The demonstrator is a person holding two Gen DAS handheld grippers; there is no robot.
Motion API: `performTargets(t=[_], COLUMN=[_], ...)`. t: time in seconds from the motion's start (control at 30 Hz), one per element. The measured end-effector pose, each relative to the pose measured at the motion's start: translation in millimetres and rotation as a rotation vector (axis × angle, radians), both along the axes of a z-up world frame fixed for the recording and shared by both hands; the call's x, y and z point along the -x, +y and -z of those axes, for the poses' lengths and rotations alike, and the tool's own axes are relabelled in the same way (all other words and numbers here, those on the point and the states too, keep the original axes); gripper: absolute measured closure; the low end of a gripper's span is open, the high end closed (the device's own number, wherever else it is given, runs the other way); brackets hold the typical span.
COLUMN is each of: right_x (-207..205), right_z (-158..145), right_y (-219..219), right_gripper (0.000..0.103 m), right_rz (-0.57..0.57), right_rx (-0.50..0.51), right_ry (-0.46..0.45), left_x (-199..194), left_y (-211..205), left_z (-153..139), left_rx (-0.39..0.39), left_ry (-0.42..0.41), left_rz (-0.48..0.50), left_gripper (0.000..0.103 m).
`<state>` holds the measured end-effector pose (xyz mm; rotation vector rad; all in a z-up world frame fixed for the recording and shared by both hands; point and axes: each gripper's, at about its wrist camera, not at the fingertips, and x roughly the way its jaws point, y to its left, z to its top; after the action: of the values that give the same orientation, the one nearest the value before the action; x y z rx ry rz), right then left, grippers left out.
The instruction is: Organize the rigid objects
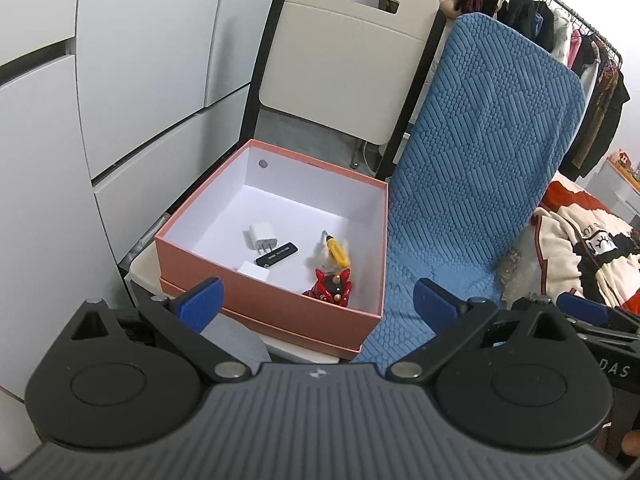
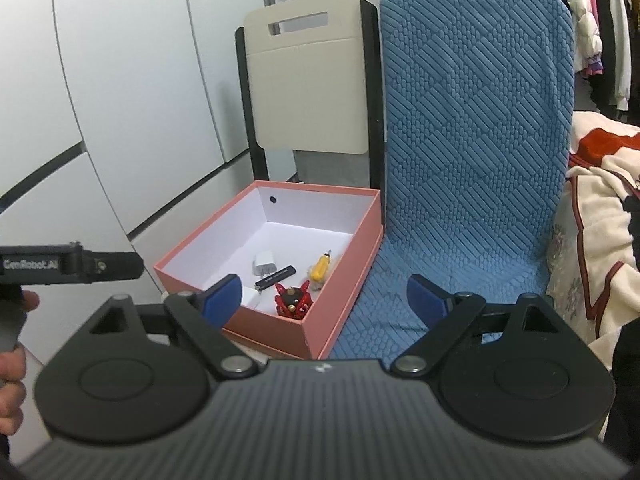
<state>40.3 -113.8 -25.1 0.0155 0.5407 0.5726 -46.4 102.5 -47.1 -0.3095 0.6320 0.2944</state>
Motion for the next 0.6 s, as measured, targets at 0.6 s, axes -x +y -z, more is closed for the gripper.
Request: performTargets(t=[0.6], right_x=[-3.1], right_z=[3.6], right_y=[-1.8], right_gripper=[0.012], right_rz=[-0.001], right_rx=[0.014], right_ry=[0.011], left_x=[-1.5], left_y=[-1.7], left_z=[4.9], left_rx=[0.001], left_ry=[0.005], left_rz=[0.012], left_gripper=[0.001])
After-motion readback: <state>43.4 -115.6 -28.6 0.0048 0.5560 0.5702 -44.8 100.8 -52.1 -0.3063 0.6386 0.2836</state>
